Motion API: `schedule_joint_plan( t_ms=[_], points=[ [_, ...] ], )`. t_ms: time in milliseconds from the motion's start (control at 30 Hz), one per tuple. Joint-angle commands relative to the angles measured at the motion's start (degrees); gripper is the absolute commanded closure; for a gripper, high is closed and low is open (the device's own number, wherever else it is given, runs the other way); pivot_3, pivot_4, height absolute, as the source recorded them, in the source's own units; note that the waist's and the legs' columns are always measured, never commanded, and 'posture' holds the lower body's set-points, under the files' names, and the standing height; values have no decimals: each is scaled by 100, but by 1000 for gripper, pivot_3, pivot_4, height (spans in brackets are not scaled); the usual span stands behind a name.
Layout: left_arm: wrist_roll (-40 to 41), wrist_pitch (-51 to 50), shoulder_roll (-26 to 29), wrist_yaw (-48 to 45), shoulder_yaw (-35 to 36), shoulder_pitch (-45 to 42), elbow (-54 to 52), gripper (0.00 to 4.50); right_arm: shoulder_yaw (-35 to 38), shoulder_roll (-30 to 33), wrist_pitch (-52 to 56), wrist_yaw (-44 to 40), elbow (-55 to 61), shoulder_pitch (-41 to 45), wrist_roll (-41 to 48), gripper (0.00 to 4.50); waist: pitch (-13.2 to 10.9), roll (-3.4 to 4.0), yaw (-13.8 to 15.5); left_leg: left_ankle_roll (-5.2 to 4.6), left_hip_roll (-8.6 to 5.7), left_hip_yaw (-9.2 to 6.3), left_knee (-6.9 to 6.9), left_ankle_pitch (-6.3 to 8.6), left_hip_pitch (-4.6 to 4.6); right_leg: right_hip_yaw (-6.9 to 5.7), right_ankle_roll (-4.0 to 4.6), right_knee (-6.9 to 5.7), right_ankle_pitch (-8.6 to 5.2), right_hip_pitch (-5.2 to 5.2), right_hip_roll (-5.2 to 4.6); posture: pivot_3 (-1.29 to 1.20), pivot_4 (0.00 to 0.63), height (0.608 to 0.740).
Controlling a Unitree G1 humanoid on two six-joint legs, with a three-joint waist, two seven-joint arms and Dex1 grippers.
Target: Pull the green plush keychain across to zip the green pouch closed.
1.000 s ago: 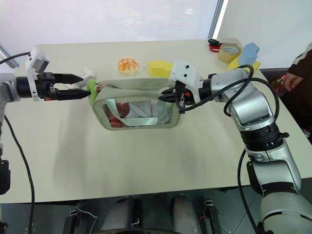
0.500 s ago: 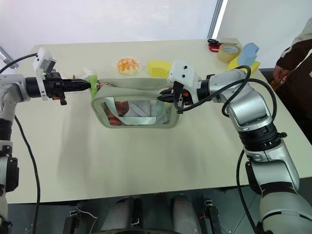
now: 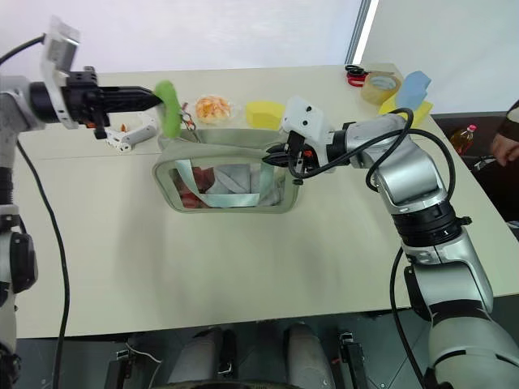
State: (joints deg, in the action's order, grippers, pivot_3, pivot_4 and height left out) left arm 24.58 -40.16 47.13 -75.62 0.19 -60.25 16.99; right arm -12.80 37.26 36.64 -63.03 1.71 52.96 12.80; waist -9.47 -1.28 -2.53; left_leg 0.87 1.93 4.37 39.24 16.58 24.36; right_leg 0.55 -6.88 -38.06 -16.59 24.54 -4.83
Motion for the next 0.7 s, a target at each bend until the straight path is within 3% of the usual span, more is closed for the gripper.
schedule_joint_plan(
  t_ms=[33, 167, 267, 500, 700],
  points=[
    [-20, 129, -54, -58, -235, 193, -729, 4466, 24, -65, -91, 59, -3, 166, -27, 4500, 0, 0, -6, 0, 0, 0, 0, 0, 0, 0, 0, -1, 0, 0, 0, 0, 150, 740],
    [-58, 211, -285, 157, -299, 148, -878, 4466, 40, -104, -89, 111, -37, 170, -71, 4500, 0, 0, -3, 0, 2, -1, 0, 0, -1, 0, 0, -1, 0, 1, 3, 0, 150, 740],
    [-158, 390, -524, 460, -226, -142, -535, 3610, 44, -121, -106, 124, -90, 187, -93, 4500, 0, 0, 5, 0, 1, -1, 1, 0, -1, 3, 0, 0, 0, 0, 2, 0, 150, 740],
    [-409, 547, -232, 366, -332, -566, -388, 190, 46, -157, -125, 168, -144, 197, -118, 4500, 0, 0, -10, 0, 1, 0, 0, 0, -1, 2, 0, 1, 0, 1, 4, 0, 150, 740],
    [-277, 110, 738, -216, -251, -230, -843, 47, 70, -167, -268, 160, -343, 248, -173, 4500, 0, 0, -6, 0, 2, 1, -2, 0, -4, 5, 0, 1, 0, 1, 6, 0, 150, 740]
  ],
)
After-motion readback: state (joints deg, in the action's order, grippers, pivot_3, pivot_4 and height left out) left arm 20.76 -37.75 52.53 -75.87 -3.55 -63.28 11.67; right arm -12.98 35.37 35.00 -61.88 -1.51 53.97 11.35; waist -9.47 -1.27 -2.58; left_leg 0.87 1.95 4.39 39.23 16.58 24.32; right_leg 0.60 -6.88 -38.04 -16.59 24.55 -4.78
